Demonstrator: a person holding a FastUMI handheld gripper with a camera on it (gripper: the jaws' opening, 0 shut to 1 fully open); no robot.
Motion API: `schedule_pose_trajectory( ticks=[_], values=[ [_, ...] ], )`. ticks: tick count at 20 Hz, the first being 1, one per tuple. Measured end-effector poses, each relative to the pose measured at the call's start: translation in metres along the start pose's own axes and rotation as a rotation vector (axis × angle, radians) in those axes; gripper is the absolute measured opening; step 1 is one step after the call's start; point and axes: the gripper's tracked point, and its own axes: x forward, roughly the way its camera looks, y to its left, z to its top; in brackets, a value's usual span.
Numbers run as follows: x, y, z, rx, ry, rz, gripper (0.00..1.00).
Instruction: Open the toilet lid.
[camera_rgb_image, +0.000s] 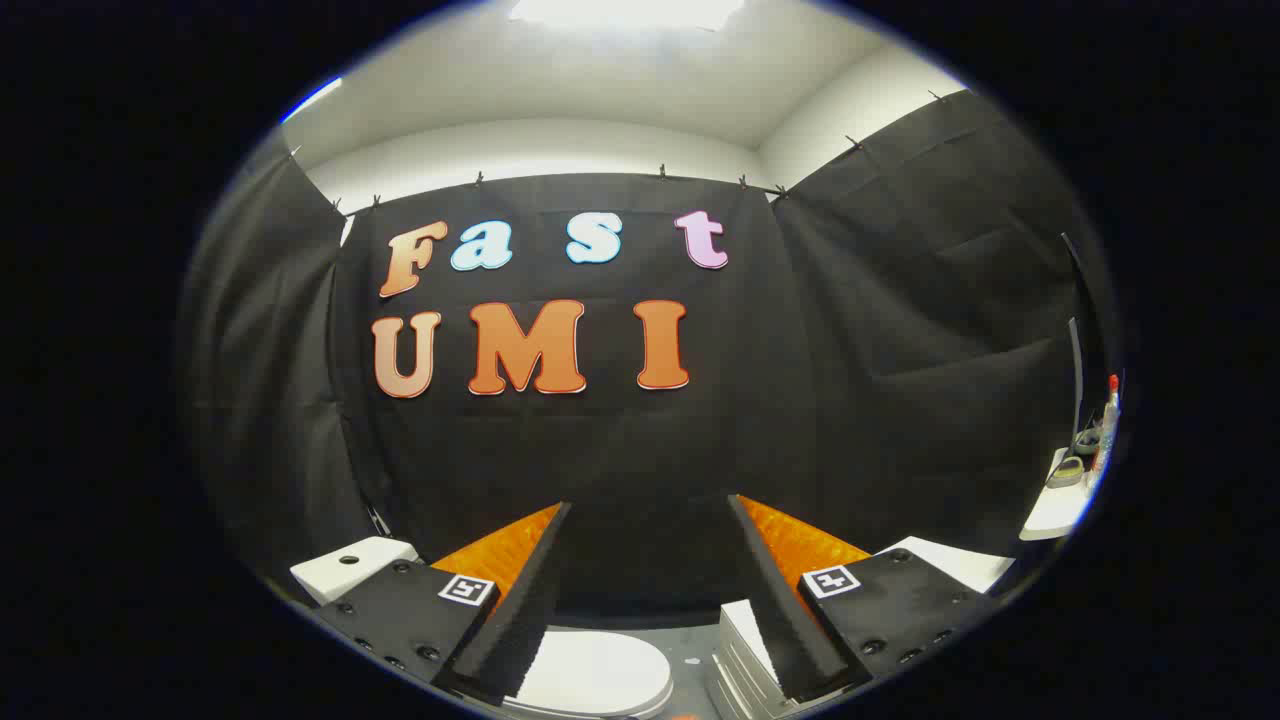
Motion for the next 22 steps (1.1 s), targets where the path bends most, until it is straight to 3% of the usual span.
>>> schedule_pose_trajectory(
  ticks=[14, 22],
  values=[
    [0.011, 0.008, -0.010, -0.011, 0.022, 0.023, 0.96],
    [0.021, 0.009, -0.037, 0.021, 0.060, 0.026, 0.96]
  ],
)
